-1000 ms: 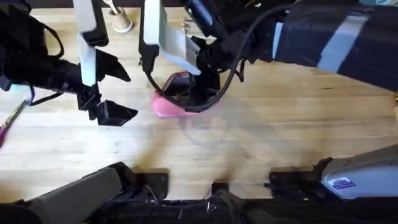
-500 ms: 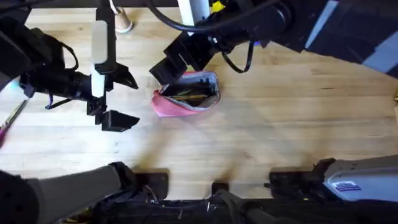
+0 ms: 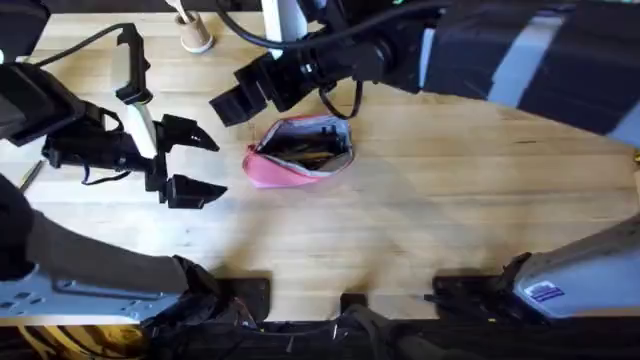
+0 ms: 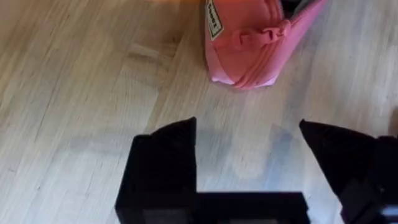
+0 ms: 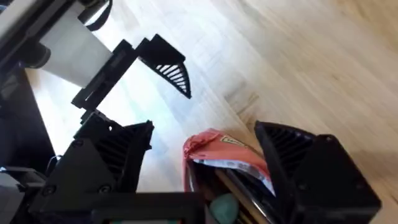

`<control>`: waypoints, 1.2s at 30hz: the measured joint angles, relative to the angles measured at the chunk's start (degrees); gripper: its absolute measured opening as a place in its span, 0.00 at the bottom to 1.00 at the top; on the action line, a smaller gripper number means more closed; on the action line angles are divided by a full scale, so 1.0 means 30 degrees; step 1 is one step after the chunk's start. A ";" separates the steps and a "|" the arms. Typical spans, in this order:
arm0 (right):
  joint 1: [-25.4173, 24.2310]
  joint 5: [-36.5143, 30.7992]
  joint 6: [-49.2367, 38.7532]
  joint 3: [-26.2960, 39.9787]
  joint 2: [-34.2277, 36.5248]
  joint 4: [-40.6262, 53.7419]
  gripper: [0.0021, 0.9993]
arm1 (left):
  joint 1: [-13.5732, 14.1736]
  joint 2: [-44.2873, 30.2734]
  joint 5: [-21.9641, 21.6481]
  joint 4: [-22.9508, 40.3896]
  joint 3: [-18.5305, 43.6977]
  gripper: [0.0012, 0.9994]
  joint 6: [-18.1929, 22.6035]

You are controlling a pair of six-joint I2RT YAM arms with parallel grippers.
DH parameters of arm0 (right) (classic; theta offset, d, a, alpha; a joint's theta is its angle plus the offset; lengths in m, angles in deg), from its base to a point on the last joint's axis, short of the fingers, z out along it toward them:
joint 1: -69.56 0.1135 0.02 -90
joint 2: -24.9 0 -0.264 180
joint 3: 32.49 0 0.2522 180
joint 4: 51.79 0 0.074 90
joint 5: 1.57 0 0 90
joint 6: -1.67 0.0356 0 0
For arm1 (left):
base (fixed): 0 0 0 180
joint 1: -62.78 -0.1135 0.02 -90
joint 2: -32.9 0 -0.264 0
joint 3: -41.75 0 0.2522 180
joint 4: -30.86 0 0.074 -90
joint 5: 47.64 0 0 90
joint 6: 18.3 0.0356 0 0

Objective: Unzip the bag, pick up the pens from the table one at a time and place them inside, then zip the bag closed.

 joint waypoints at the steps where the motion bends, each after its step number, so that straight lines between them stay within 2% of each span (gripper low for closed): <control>1: 0.0085 0.0301 0.0233 0.0000 0.0419 -0.0151 1.00 | 0.0007 -0.0120 0.0085 -0.0001 0.0000 0.98 0.0059; 11: 0.1169 0.1344 0.1050 0.0000 0.3346 0.1056 1.00 | 0.0007 -0.0266 0.0245 -0.0190 0.0000 0.98 0.0282; 25: 0.1462 0.2067 0.1037 0.0036 0.3588 0.1768 0.99 | 0.0007 -0.0266 0.0245 -0.0299 0.0000 0.98 0.0340; 28: 0.1462 0.2090 0.1064 0.0036 0.3588 0.1761 0.89 | 0.0001 -0.0266 0.0245 -0.0414 0.0000 0.98 0.0340; 32: 0.1470 0.2201 0.1117 0.0036 0.3588 0.1754 0.68 | 0.0007 -0.0266 0.0245 -0.0498 0.0000 0.98 0.0340; 33: 0.1483 0.2215 0.1120 0.0036 0.3592 0.1754 0.62 | 0.0007 -0.0266 0.0245 -0.0511 0.0000 0.98 0.0340; 34: 0.1499 0.2222 0.1171 0.0036 0.3588 0.1754 0.46 | 0.0007 -0.0266 0.0245 -0.0511 0.0000 0.98 0.0340; 36: 0.1499 0.2244 0.1174 0.0036 0.3588 0.1754 0.38 | 0.0007 -0.0266 0.0245 -0.0511 0.0000 0.98 0.0340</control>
